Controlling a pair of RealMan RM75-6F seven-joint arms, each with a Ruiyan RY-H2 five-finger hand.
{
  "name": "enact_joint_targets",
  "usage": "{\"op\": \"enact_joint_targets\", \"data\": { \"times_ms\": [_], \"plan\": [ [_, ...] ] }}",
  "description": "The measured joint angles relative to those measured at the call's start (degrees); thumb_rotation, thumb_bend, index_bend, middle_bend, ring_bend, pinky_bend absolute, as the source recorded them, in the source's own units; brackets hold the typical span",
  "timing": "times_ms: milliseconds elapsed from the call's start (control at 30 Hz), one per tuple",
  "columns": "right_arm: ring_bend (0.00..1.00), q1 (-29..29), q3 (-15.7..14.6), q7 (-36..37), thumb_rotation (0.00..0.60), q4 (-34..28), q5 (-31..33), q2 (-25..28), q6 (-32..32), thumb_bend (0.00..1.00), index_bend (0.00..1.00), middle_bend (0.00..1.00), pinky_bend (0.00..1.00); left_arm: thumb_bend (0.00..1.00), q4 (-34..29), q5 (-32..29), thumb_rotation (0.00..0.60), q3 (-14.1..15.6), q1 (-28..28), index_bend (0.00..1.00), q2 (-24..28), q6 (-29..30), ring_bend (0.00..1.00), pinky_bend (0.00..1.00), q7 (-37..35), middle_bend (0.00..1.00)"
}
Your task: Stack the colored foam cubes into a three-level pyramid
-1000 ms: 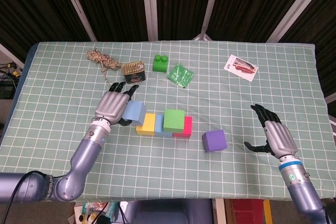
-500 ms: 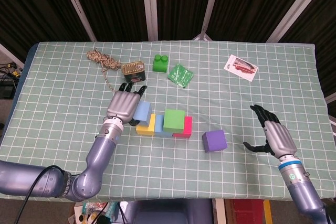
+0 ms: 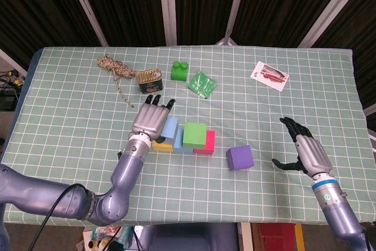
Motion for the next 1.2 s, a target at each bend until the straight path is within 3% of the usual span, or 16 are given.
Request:
{"op": "enact_joint_targets", "data": {
  "times_ms": [1200],
  "plan": [
    [0.0,-0.1,0.1,1.3,0.6,0.0,-0.4,0.3,-1.1,0.24,0.0,0.0,0.0,0.32,3.7,-2.9,0.6,0.1,-4.2,0.09,-4.1,1.5,0.04,0.06,1.4,0.35]
  ]
}}
